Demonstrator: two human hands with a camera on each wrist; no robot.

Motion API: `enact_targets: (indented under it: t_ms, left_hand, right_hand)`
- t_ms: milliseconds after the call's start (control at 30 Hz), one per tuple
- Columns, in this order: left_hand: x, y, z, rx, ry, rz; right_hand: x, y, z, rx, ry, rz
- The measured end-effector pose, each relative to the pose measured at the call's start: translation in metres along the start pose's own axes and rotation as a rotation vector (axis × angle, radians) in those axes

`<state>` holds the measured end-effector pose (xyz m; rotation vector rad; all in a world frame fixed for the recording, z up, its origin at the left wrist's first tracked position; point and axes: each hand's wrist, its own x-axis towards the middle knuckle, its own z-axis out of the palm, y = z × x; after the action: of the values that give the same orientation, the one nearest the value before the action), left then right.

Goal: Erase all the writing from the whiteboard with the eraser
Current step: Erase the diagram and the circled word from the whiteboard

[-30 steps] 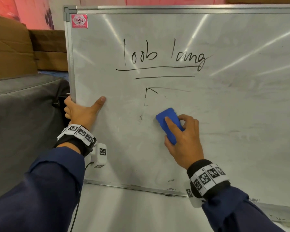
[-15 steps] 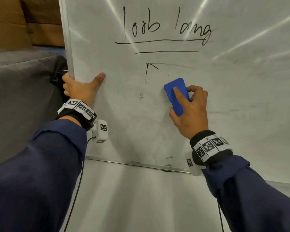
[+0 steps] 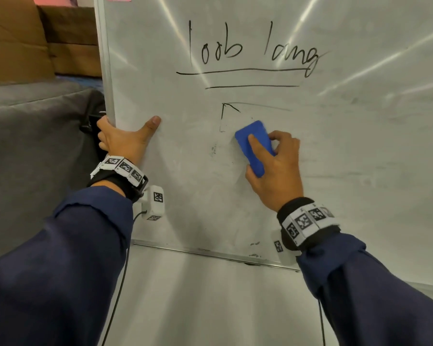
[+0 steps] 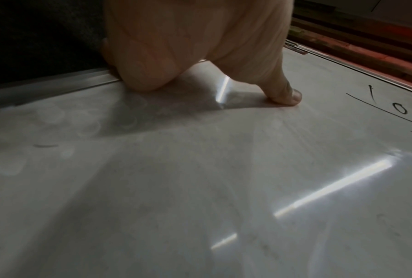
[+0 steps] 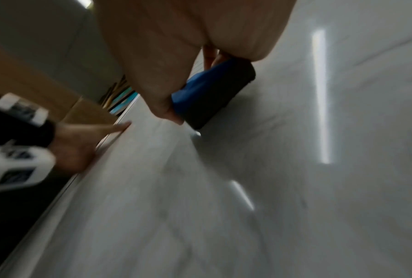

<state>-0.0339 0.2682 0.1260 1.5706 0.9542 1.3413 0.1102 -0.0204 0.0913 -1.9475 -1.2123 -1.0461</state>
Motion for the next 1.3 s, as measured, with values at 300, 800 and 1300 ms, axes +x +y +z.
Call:
enact_targets:
  t_ms: [300, 800, 1300]
  left_hand:
    - [-0.001, 0.0, -0.001, -0.008, 0.006, -0.023]
    - [-0.002, -0.001, -0.001, -0.024, -0.002, -0.039]
    - [-0.003, -0.001, -0.001, -0.001, 0.015, -0.034]
  right_hand:
    - [0.039, -0.011, 0.004, -0.019, 0.033, -0.029]
    - [0.049, -0.036, 0.016, -0.075, -0.058, -0.133]
    - [0.029, 0.004, -0.004, -0.02, -0.006, -0.093]
